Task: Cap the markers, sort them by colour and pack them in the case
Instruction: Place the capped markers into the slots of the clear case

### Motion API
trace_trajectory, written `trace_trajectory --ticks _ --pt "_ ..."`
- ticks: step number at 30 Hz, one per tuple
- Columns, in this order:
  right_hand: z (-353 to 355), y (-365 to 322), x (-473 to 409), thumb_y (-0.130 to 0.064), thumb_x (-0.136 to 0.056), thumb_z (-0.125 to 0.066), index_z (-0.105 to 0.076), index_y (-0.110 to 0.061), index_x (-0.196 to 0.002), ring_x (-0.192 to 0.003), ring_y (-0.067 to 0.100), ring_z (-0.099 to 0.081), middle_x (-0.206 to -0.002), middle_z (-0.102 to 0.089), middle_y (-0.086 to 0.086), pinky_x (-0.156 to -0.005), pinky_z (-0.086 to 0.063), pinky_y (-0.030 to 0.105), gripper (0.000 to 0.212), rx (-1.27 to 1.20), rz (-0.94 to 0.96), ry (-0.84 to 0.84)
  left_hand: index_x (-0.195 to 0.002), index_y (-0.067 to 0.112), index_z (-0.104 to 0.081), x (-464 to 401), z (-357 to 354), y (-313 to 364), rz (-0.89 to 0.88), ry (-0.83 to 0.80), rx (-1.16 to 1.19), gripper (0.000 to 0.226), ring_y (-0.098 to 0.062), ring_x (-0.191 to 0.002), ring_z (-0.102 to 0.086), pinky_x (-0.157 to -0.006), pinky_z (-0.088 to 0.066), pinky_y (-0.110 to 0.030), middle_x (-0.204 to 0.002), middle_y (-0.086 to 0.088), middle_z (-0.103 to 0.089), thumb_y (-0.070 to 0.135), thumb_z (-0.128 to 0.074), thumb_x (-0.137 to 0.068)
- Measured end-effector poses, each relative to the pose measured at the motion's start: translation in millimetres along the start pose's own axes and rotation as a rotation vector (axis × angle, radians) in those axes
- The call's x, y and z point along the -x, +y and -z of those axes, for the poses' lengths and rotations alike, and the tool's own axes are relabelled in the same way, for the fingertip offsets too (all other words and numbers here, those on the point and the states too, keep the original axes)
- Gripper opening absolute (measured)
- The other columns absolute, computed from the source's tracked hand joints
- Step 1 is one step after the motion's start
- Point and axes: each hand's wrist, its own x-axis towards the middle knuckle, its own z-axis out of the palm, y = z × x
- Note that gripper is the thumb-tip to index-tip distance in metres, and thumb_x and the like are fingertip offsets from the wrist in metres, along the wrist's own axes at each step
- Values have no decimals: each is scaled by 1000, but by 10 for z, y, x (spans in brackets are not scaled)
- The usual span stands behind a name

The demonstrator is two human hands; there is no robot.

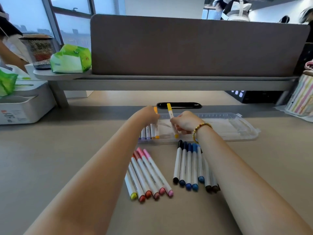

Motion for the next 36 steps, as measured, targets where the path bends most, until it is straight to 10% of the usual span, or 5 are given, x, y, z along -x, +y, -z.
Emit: trace_trajectory --ticks 12,17,30,36 --pt "-135 -41 -139 -18 -88 -53 -56 -7 -80 -50 14 -46 -61 -51 3 -48 -40 21 14 84 12 1 -126 5 -40 -226 -239 -184 -47 79 -362 43 -31 -100 -57 -84 -47 -41 -111 -14 -57 36 -31 -98" --pt "-164 -136 -107 -17 -88 -53 -49 -10 -69 -52 13 -42 -60 -45 2 -46 -32 21 21 176 23 -6 -139 9 -34 -139 -261 -275 -185 151 -470 55 -32 -131 -29 -100 -36 -44 -145 -16 -32 46 -31 -98" --pt "-181 -115 -154 -17 -90 -53 -47 -11 -67 -54 15 -40 -61 -42 3 -51 -33 24 24 216 31 20 -133 7 -39 -195 -288 -302 -226 0 -376 42 -27 -128 -38 -108 -28 -38 -140 -11 -43 28 -23 -100" --pt "-189 -111 -162 -15 -90 -51 -48 -11 -66 -54 15 -40 -62 -44 4 -51 -33 24 25 189 29 10 -149 8 -16 -86 -321 -308 -289 -50 -476 56 -28 -144 -9 -114 -13 -43 -157 -7 -11 35 -24 -100"
